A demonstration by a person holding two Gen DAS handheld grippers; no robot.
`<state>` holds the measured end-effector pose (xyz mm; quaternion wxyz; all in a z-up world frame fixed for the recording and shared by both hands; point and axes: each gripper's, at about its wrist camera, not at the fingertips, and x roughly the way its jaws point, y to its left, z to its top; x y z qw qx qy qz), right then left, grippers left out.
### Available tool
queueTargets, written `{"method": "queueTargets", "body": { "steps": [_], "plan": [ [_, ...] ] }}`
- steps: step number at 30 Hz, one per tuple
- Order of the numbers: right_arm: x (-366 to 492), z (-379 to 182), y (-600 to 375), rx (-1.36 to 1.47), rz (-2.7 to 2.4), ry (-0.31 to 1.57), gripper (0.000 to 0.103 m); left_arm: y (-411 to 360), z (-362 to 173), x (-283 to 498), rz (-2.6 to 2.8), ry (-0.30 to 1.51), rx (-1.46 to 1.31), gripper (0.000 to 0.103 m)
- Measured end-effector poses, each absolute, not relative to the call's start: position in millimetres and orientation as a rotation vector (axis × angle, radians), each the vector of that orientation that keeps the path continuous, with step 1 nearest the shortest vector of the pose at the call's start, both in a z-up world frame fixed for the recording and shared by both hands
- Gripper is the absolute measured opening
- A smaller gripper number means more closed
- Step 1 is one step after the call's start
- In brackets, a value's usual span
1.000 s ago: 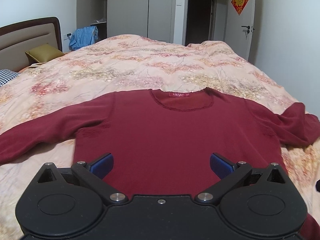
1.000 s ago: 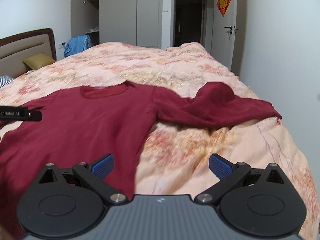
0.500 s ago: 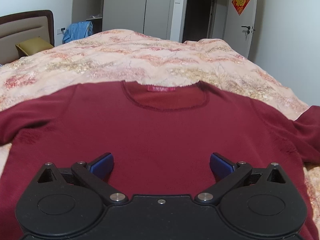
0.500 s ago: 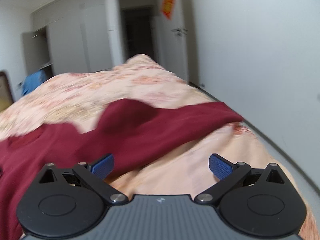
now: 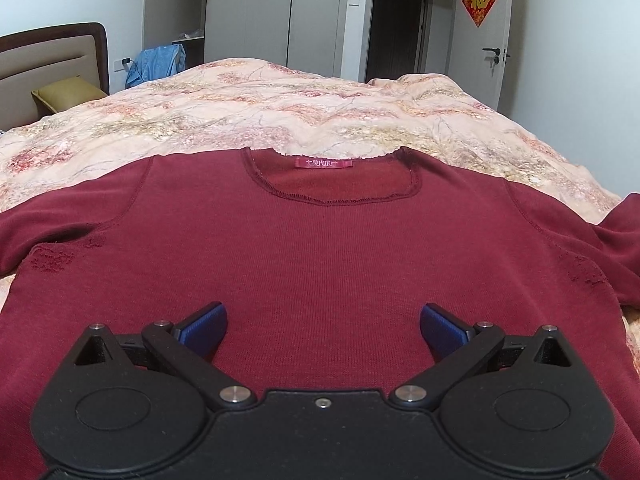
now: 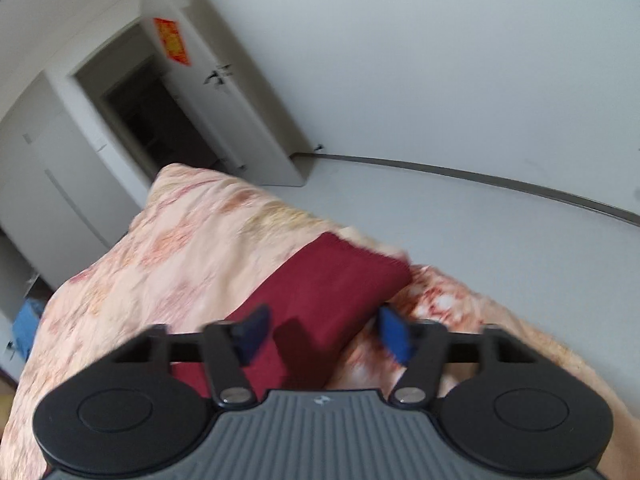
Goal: Fold small clothes
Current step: 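Grasp the sleeve cuff with the right gripper, then carry the held sleeve across the shirt body with the right gripper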
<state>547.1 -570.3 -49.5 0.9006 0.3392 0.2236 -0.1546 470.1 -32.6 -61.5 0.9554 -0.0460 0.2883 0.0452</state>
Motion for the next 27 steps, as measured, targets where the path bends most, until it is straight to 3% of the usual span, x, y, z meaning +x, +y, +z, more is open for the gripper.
{"method": "queueTargets", "body": {
  "steps": [1,2,4,10,16,19,27],
  "plan": [
    [548,-49,-572,0.697,-0.326,0.459,0.025,-33,-61,470,0.092,0.586,-0.093,0.103],
    [546,-49,-572,0.7,-0.328,0.451,0.014,-33,-62,470,0.092,0.585,-0.093,0.103],
    [535,-41,-575,0.71,-0.332,0.421,0.008,-32,-62,469,0.092,0.584,-0.094,0.103],
    [489,2,-578,0.642,-0.4,0.34,0.008,-33,-63,469,0.092,0.582,-0.095,0.103],
    [482,-22,-589,0.681,-0.448,0.46,0.008,-33,-64,469,0.093,0.582,-0.094,0.103],
    [474,-28,-580,0.67,-0.446,0.43,0.008,-33,-60,471,0.091,0.59,-0.097,0.103],
    [469,62,-484,0.378,-0.213,0.22,0.008,-9,-21,463,0.093,0.564,-0.188,0.102]
  ]
}}
